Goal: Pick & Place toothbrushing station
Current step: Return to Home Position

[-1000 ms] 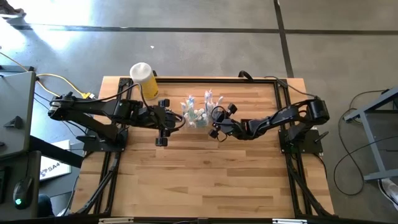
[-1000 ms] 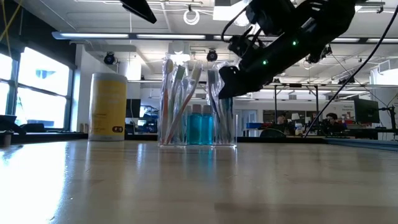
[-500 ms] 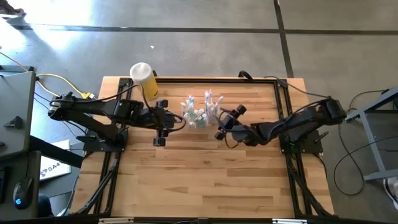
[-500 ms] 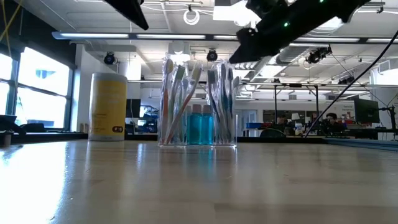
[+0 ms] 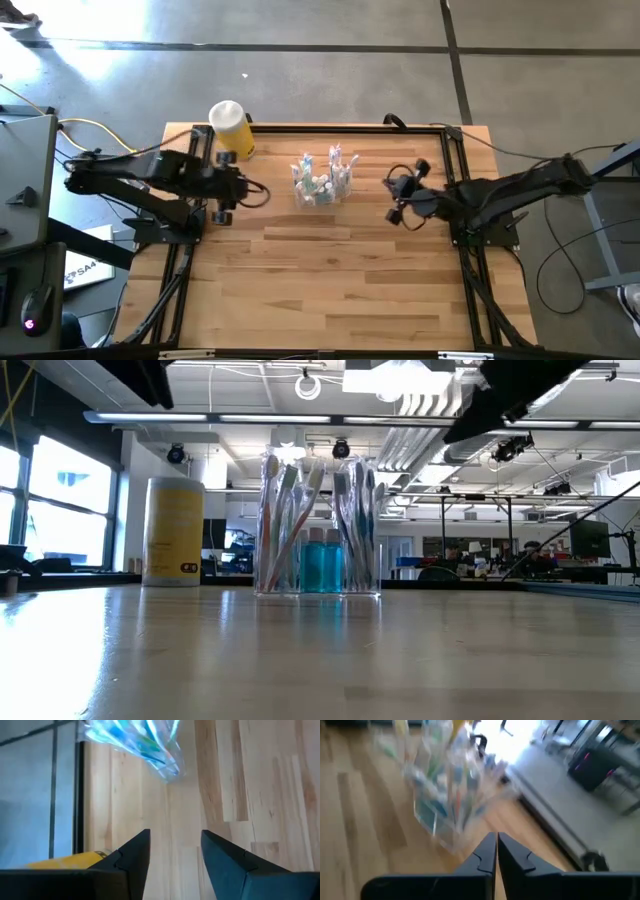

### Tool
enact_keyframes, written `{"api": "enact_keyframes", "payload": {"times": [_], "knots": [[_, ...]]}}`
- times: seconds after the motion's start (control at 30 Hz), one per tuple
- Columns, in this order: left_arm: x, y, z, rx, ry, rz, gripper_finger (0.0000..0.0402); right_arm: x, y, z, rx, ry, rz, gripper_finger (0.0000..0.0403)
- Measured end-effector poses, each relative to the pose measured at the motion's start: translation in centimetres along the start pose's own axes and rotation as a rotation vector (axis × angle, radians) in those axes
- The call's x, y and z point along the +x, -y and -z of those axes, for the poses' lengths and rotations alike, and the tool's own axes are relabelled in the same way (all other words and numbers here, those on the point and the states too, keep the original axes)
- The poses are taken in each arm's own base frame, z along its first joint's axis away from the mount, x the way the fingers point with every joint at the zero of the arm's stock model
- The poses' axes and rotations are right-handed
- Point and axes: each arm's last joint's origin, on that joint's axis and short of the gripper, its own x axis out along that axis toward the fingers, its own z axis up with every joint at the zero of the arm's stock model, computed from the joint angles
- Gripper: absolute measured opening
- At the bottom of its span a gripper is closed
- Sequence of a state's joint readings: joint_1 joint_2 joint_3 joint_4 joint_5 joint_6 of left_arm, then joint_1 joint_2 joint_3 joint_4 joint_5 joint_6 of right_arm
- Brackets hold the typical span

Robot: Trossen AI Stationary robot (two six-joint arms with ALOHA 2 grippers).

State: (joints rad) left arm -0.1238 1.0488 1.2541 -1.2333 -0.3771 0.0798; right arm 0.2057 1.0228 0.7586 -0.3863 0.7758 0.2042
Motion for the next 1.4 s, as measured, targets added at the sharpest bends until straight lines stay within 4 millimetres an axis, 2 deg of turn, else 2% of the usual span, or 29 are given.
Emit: {"api": "enact_keyframes", "payload": {"times": [0.07,0.2,0.4,0.53,0.67,0.8,1.03,1.1,1.2,1.4], "knots": [[-1.2,-0.4,1.0,-0.021,0.047,-0.003,0.0155,-0.8,0.9,0.6,0.018,-0.031,-0.029,0.0006],[-2.2,-0.6,4.0,-0.076,0.158,-0.009,0.0104,-1.4,1.3,2.4,0.039,-0.021,-0.162,0.0003],[-0.9,0.5,7.4,-0.165,0.412,0.073,0.0010,-0.8,0.1,5.5,0.062,0.173,-0.364,0.0003],[1.2,1.7,8.4,-0.202,0.591,0.143,0.0011,-0.2,-0.3,6.9,0.099,0.314,-0.469,0.0003],[3.2,2.7,8.7,-0.270,0.740,0.199,0.0002,0.3,-0.3,8.3,0.126,0.374,-0.507,0.0003],[5.3,3.7,9.4,-0.276,0.779,0.222,0.0002,0.4,-0.3,9.0,0.152,0.390,-0.516,0.0003],[9.3,5.5,11.9,-0.280,0.781,0.258,0.0001,0.8,0.0,12.2,0.200,0.405,-0.524,0.0003],[9.6,5.7,12.4,-0.296,0.789,0.263,0.0001,0.8,0.1,12.9,0.216,0.430,-0.532,0.0003],[9.9,5.9,12.9,-0.308,0.803,0.276,0.0001,0.7,0.1,12.9,0.223,0.433,-0.537,0.0003],[9.1,6.0,14.0,-0.254,0.852,0.356,0.0001,0.5,-0.3,13.0,0.203,0.427,-0.561,0.0003]]}}
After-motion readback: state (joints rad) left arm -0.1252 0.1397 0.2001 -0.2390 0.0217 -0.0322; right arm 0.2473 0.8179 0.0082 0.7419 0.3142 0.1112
